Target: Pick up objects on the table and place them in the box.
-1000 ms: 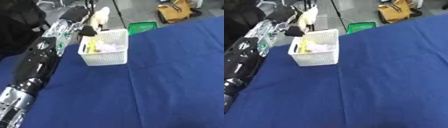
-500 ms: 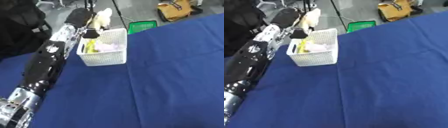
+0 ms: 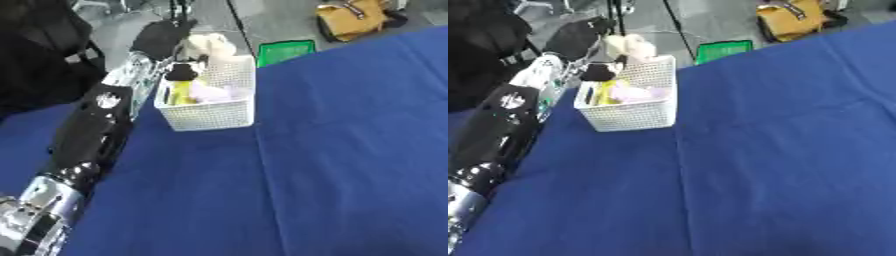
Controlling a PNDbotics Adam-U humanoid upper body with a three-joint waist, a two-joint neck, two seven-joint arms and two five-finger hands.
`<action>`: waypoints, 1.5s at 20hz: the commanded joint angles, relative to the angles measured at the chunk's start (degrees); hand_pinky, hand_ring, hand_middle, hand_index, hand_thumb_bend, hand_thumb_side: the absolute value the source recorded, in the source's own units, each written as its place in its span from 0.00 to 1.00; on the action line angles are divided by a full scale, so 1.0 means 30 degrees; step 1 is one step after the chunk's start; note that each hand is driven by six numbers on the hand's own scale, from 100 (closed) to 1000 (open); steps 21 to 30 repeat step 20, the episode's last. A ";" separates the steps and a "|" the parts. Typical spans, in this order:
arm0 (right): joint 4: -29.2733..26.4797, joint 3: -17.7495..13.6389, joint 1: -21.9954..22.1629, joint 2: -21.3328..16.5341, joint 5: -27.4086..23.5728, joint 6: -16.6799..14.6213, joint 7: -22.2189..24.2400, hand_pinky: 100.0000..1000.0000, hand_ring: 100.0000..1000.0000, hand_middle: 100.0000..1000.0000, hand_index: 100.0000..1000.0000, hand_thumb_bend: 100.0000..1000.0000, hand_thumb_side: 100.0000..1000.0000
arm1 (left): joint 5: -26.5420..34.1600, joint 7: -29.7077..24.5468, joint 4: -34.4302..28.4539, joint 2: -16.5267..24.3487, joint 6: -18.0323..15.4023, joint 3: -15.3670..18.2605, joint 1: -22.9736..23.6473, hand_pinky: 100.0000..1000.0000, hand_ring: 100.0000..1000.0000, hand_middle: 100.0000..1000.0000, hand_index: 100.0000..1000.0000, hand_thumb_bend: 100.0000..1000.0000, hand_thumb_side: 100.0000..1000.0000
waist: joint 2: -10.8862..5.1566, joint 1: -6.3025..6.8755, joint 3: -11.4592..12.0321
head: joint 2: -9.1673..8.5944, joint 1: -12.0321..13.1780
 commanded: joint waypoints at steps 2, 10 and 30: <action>-0.0365 -0.0044 -0.0176 -0.0465 -0.0120 -0.1173 -0.1148 0.70 0.68 0.55 0.70 0.00 0.80 | -0.0010 -0.0450 -0.0106 0.0340 -0.0212 0.0270 -0.0244 0.81 0.95 1.00 1.00 0.32 0.76 | -0.0367 -0.0258 0.0018 | -0.0193 -0.0015; -0.0365 -0.0063 -0.0149 -0.0480 -0.0154 -0.1112 -0.1148 0.70 0.68 0.55 0.70 0.00 0.79 | 0.0461 -0.1078 -0.0207 0.0438 -0.0457 0.0293 -0.0207 0.84 0.97 1.00 1.00 0.39 0.78 | -0.0385 -0.0313 0.0123 | -0.0113 -0.0107; -0.0365 -0.0434 0.0627 -0.0593 0.0010 -0.0900 -0.1148 0.70 0.69 0.56 0.70 0.00 0.80 | 0.3428 -0.0951 -0.4240 0.2233 -0.1847 -0.0708 0.0752 0.80 0.86 0.96 1.00 0.26 0.86 | -0.1182 -0.0861 0.1418 | 0.0962 -0.0957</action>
